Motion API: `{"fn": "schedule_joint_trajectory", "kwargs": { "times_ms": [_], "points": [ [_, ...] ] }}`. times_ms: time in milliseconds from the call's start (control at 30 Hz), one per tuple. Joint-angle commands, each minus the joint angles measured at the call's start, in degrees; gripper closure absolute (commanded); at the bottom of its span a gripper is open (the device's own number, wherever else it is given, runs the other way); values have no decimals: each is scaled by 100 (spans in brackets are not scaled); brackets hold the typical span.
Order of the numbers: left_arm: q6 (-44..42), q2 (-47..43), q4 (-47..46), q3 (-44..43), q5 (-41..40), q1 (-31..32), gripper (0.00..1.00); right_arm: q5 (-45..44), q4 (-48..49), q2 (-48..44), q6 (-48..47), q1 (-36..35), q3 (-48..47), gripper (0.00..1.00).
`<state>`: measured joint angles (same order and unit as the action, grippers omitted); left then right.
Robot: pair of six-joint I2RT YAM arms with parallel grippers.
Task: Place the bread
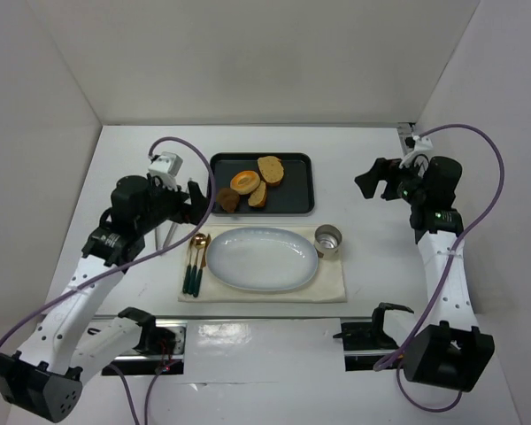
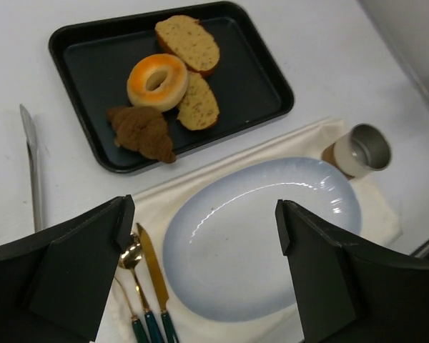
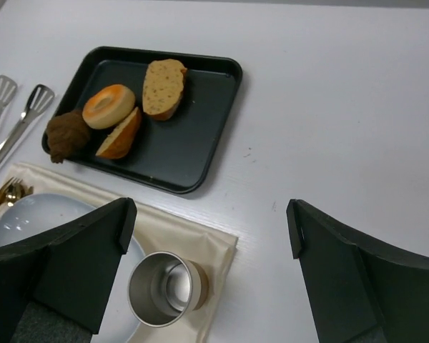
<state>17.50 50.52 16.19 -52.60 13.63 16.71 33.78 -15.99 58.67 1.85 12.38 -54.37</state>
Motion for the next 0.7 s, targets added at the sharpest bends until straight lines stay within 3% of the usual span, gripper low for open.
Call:
{"fn": "schedule_joint_trajectory", "kwargs": {
  "times_ms": [0,200,367,533,600,633,667],
  "points": [
    [-273,-78,-414,205,-535,200,0,-321,324,-207,-314,27,303,0],
    [-326,221,-467,470,-1274,386,0,849,280,-59,-1125,27,323,0],
    [-387,370,-432,461,-1581,386,0,735,280,503,-836,27,23,0],
    [-555,1177,-29,145,-2584,272,3,480,-71,356,-1160,-34,198,0],
    [-554,1626,103,14,-2584,105,15,620,-19,119,-1160,-86,313,22],
    [-493,1749,104,13,-2645,44,15,699,-18,118,-1108,-87,313,25],
    [-493,1951,156,-48,-2707,-114,13,752,-18,48,-1108,-148,313,14]
  ]
}}
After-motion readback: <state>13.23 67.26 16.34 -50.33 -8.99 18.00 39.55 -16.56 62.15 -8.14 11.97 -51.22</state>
